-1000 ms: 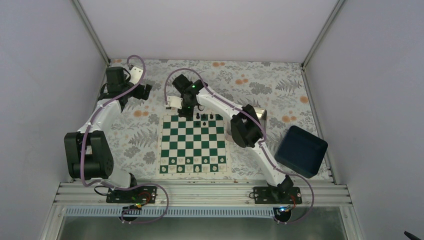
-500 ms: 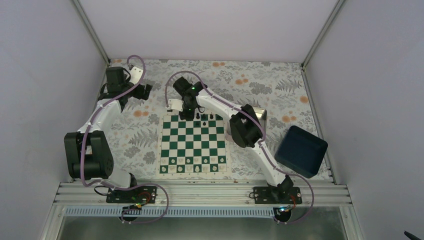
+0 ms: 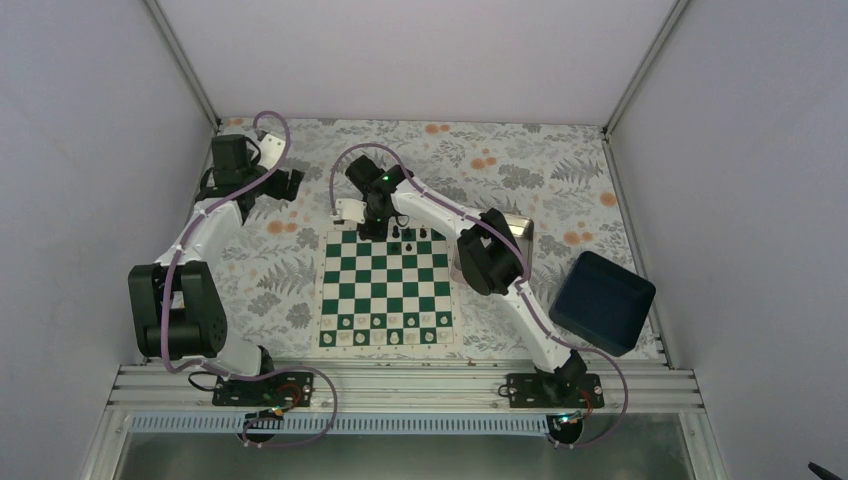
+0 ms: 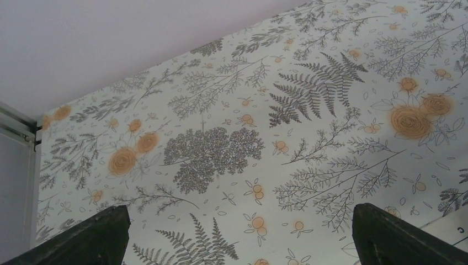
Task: Set up the chess pieces on the board
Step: Place the chess piece on the chessboard, then pick up the chess piece from the storage box.
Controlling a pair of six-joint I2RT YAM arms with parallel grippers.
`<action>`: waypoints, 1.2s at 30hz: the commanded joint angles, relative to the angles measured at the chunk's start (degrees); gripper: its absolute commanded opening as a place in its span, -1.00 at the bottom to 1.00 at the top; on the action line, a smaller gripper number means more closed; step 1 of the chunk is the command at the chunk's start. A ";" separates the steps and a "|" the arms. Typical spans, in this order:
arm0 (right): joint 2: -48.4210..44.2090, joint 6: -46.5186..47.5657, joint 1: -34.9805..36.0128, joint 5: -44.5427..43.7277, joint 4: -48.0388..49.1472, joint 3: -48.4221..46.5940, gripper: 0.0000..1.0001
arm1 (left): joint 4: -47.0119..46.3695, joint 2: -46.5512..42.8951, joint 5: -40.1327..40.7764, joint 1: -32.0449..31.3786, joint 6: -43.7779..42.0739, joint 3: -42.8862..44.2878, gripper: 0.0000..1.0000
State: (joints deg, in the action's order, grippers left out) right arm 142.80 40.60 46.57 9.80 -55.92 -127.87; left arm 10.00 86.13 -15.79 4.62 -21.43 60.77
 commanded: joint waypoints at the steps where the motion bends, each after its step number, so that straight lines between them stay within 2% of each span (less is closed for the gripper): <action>1: 1.11 0.37 0.89 -0.19 0.78 0.65 -0.79 | -0.52 -0.97 -1.59 0.56 0.25 -0.56 1.00; 4: 0.35 0.33 0.73 -0.48 1.21 1.08 -0.68 | -0.51 -0.84 -1.84 0.62 0.25 -0.63 1.00; 8: -2.11 -0.33 0.74 -0.53 2.98 2.17 -0.33 | -0.51 -0.80 -1.93 0.65 0.25 -0.61 1.00; 12: -4.92 -1.32 0.69 -0.23 4.60 2.19 -0.18 | -0.59 -0.59 -1.70 0.75 0.25 -0.68 1.00; 16: -8.49 -1.93 0.44 -1.00 4.70 2.55 -0.12 | -0.51 -0.45 -1.46 0.77 0.25 -0.49 1.00; 21: -16.18 -2.90 -2.85 0.45 2.53 8.21 -0.10 | -0.76 -0.74 -1.06 1.03 0.25 -0.62 1.00; 24: -22.48 -2.76 -6.90 1.56 1.53 17.03 -0.10 | -0.77 -0.60 -1.31 1.30 0.16 -0.91 1.00; 30: -34.73 -2.10 -19.43 1.45 3.30 34.21 -0.09 | -0.45 0.19 -1.86 1.35 0.29 -0.24 1.00; 36: -40.14 -1.63 -24.77 1.46 5.49 45.39 -0.11 | -0.42 0.23 -1.05 1.35 0.25 -0.32 1.00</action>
State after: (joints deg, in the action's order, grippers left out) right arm 105.60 38.94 21.32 10.07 -51.62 -87.61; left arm 10.00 86.15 -16.58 5.69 -21.43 60.58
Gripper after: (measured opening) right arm 0.451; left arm 0.999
